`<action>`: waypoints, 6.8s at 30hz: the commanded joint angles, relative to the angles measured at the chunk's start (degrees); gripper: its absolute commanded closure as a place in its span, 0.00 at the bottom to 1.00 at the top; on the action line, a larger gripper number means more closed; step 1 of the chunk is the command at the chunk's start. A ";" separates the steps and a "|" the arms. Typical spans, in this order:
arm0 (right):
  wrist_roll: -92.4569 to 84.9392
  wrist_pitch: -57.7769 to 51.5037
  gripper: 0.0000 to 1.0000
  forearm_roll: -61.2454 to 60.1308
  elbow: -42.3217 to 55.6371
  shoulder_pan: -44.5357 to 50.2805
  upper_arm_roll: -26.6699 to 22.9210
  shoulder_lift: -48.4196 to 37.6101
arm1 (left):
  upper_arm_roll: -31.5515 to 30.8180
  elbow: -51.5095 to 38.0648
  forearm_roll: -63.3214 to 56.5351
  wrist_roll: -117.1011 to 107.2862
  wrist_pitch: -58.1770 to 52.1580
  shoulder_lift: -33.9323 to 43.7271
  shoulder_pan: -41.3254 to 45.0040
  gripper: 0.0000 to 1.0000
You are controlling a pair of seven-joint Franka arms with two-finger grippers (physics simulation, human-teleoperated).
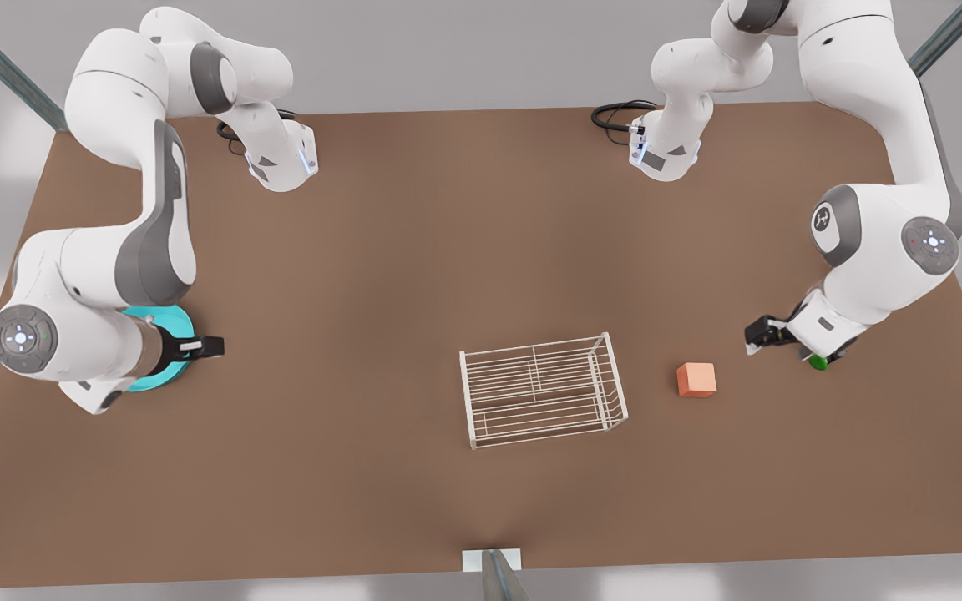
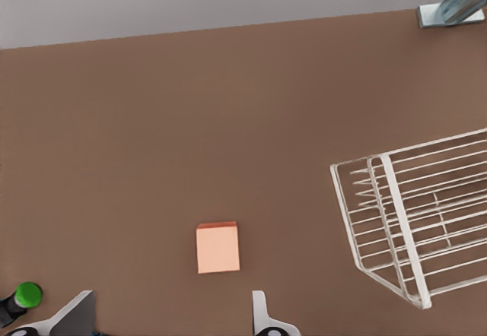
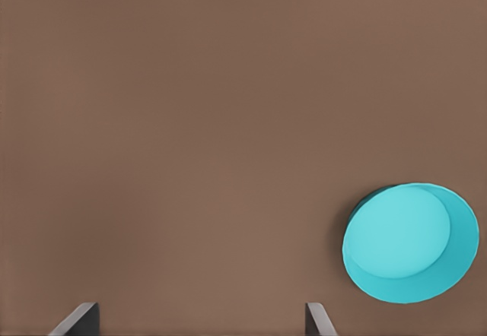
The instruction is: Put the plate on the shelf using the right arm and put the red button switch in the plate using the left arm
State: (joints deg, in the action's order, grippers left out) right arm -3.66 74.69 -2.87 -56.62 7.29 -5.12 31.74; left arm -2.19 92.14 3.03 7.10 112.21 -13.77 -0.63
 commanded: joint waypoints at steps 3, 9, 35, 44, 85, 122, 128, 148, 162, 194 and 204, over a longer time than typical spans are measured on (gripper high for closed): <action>-5.48 -0.34 0.00 0.76 -0.68 0.53 -0.94 -0.10 | 0.17 -0.12 -0.04 4.94 3.10 0.06 -0.07 0.00; -17.25 10.21 0.00 -2.22 -11.06 -9.31 -5.25 2.97 | 2.80 2.43 0.05 8.20 -5.07 0.94 -2.36 0.00; -62.87 49.15 0.00 -9.43 -39.09 -26.81 -10.26 8.69 | 2.37 22.65 -4.61 -33.29 8.63 4.81 -3.94 0.00; -64.72 47.39 0.12 -15.06 -40.06 -27.69 -10.61 9.39 | 2.45 29.06 3.74 -33.03 22.61 1.29 -10.36 0.00; -25.52 25.15 0.92 -12.77 -39.27 -5.45 -10.70 -10.38 | 5.27 36.36 1.45 -24.06 37.46 -9.43 -16.16 0.00; 73.36 43.70 0.91 -18.75 -8.86 33.84 -5.34 8.95 | 5.27 37.76 1.45 -24.24 42.21 -11.72 -15.45 0.46; 81.18 52.40 0.91 -18.75 -5.35 37.35 -6.13 14.31 | 5.27 37.85 1.54 -24.24 39.58 -9.44 -15.54 0.50; 4.37 8.81 0.00 -3.72 -13.25 6.07 -3.14 -8.10 | -10.99 18.25 -0.04 -49.20 -4.19 5.68 -15.28 0.49; -0.82 0.46 0.00 -0.03 -9.12 0.79 -4.55 -8.54 | -13.72 1.12 1.46 -83.83 -8.85 -2.57 2.04 0.49; -0.38 1.07 0.00 -0.55 -9.04 0.44 -4.20 -8.10 | -13.45 -21.30 -6.63 -111.25 3.89 -24.20 18.56 0.00; -0.21 1.16 0.00 -0.55 -9.04 0.44 -3.93 -7.92 | -12.05 -21.39 -14.63 -45.36 -17.47 -17.08 -0.07 0.00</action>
State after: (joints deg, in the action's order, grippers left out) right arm -1.72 75.81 -3.40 -65.68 7.82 -8.88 23.88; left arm -14.38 70.86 -9.67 -81.27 102.11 -31.22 1.01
